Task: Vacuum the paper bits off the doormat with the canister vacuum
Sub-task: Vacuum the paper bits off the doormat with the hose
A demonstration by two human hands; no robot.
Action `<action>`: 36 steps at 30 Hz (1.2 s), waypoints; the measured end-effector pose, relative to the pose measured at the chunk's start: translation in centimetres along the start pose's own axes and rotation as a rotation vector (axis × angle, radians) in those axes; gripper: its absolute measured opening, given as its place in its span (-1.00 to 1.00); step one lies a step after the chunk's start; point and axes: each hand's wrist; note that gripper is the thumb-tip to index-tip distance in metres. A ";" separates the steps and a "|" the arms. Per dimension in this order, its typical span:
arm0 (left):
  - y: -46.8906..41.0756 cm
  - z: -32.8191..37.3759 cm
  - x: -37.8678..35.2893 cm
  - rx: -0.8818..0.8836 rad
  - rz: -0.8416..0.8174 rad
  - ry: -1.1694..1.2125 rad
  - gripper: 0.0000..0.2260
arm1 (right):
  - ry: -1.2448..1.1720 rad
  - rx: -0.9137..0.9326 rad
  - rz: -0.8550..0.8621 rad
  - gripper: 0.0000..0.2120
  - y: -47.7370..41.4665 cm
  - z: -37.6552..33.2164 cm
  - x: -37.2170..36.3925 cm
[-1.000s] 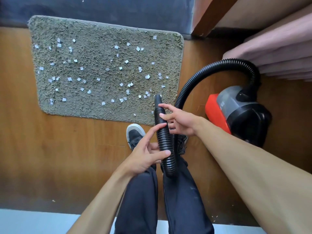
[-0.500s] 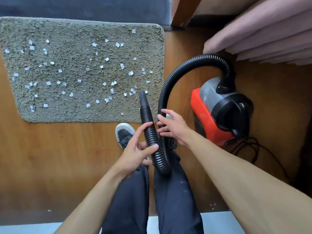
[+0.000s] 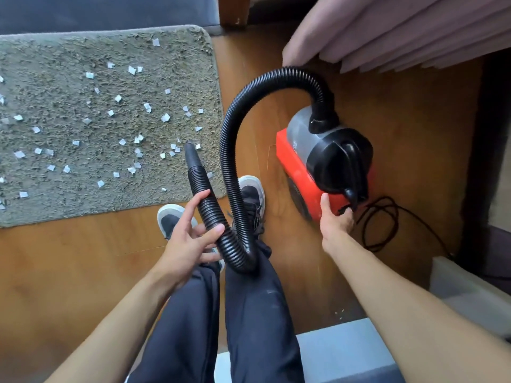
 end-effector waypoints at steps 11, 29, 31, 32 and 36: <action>-0.8 0.4 -0.6 0.007 0.025 -0.039 -0.42 | 0.044 -0.074 -0.032 -0.11 -1.1 0.6 -1.4; 1.8 0.1 0.9 0.007 -0.012 0.018 -0.38 | 0.226 0.448 -0.972 -0.43 10.7 -8.6 -10.2; 2.1 -0.3 1.4 0.001 -0.012 0.025 -0.37 | 0.225 0.415 -1.079 -0.46 11.1 -9.9 -10.9; 2.1 -0.5 1.5 -0.004 -0.016 0.026 -0.38 | 0.238 0.413 -1.121 -0.48 11.2 -10.4 -11.2; 2.4 -1.4 2.2 -0.015 -0.041 0.035 -0.39 | 0.288 0.427 -1.216 -0.52 11.7 -11.1 -12.2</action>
Point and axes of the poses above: each hand's wrist, its own y-axis away from the middle knuckle, its own x-axis out of the back of the hand, z = x × y, and after that the axes turned 10 degrees about x, right-handed
